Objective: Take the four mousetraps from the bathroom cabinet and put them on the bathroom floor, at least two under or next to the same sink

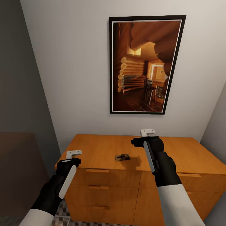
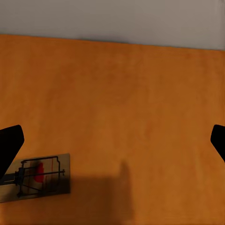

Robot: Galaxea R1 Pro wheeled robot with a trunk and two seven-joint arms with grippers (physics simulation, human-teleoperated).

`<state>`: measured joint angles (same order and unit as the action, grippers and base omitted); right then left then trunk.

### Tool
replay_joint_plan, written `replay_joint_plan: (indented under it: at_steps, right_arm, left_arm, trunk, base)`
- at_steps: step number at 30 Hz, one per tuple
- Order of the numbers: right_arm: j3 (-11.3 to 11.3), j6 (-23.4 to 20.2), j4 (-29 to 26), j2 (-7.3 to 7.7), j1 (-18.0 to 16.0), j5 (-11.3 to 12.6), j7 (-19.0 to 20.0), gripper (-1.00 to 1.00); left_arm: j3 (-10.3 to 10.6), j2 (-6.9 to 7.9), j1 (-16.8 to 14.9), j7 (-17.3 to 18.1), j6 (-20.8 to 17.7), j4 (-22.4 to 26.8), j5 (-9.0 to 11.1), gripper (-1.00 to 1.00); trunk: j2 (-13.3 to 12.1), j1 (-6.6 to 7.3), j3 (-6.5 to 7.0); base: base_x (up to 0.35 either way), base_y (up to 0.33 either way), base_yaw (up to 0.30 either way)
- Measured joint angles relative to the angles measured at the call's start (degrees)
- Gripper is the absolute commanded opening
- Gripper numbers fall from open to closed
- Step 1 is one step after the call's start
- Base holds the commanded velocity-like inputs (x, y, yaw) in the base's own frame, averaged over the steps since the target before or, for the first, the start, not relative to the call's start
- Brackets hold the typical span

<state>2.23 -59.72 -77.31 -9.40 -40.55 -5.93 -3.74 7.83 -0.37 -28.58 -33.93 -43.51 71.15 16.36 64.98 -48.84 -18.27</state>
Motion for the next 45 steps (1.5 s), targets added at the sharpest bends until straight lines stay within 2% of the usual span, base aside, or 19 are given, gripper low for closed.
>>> replay_joint_plan:
  at_steps: [21,45]
  right_arm:
    - [0.05,0.00,0.07,-0.07,0.00,0.04,-0.01,1.00]
    - [0.00,0.00,0.14,0.10,0.00,0.05,0.03,1.00]
  left_arm:
    - [0.00,-0.05,0.00,-0.12,0.03,0.12,0.00,1.00]
    - [-0.03,-0.04,0.02,-0.19,0.03,-0.12,0.00,1.00]
  trunk:
    - [0.00,0.01,0.00]
    - [0.00,0.00,0.00]
  base:
    - [0.107,0.000,0.000]
    - [0.011,0.000,0.000]
